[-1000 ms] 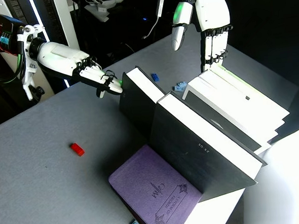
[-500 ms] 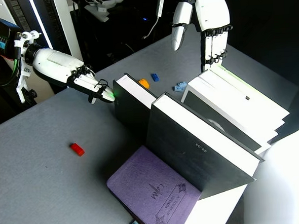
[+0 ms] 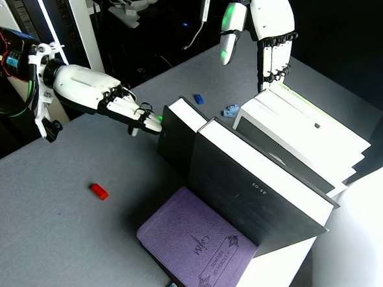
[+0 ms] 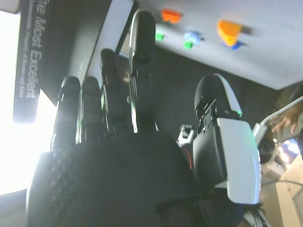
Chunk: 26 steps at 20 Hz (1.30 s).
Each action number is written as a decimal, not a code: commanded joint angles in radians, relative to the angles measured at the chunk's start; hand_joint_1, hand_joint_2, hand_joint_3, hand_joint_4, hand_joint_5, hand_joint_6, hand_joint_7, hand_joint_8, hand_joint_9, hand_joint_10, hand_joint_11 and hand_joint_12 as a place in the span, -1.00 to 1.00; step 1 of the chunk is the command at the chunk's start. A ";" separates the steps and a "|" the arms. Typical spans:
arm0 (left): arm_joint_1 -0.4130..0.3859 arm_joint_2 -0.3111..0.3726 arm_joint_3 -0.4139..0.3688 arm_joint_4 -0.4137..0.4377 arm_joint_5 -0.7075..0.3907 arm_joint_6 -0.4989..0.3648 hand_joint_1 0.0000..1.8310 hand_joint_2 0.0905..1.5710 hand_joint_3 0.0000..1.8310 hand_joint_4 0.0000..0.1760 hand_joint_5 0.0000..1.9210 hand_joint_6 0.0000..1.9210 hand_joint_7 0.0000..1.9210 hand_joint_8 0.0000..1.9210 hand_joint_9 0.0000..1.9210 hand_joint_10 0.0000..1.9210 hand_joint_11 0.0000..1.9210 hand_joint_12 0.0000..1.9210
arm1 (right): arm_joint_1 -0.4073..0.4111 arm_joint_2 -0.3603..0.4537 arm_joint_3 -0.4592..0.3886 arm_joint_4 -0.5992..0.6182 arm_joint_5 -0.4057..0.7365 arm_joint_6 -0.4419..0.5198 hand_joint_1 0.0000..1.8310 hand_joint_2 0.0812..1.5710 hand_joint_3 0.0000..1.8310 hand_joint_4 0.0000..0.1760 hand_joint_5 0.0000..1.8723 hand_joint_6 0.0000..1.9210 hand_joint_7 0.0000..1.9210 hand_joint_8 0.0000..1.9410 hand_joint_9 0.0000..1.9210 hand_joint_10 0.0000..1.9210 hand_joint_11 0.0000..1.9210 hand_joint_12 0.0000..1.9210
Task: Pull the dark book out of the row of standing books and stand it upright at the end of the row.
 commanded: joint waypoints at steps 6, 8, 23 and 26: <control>-0.013 0.012 0.002 0.028 -0.070 -0.003 -1.00 0.54 -1.00 -0.02 -0.74 -1.00 -0.65 -1.00 -0.61 -1.00 -0.52 -0.99 | -0.017 0.007 -0.042 -0.066 0.081 -0.021 -1.00 0.49 -1.00 -1.00 -0.10 -0.20 -0.61 -0.99 -1.00 -1.00 -1.00 -1.00; -0.013 0.012 0.003 0.028 -0.070 -0.003 -1.00 0.53 -1.00 0.05 -0.75 -1.00 -0.65 -1.00 -0.61 -1.00 -0.52 -0.99 | -0.030 0.012 -0.070 -0.066 0.082 -0.036 -1.00 0.49 -1.00 -1.00 -0.09 -0.20 -0.61 -0.99 -1.00 -1.00 -1.00 -1.00; -0.014 0.012 0.003 0.029 -0.070 -0.003 -1.00 0.53 -1.00 -0.18 -0.72 -0.99 -0.65 -1.00 -0.60 -0.99 -0.51 -0.99 | 0.157 0.228 -0.255 0.078 0.256 -0.069 -1.00 0.52 -1.00 -1.00 -0.03 -0.26 -0.58 -0.98 -0.97 -0.99 -1.00 -1.00; -0.015 0.011 0.002 0.028 -0.070 -0.003 -1.00 0.53 -1.00 -0.08 -0.72 -1.00 -0.65 -1.00 -0.61 -1.00 -0.52 -0.99 | 0.160 0.284 -0.254 0.078 0.246 -0.040 -1.00 0.52 -1.00 -1.00 -0.09 -0.23 -0.62 -1.00 -0.99 -1.00 -1.00 -1.00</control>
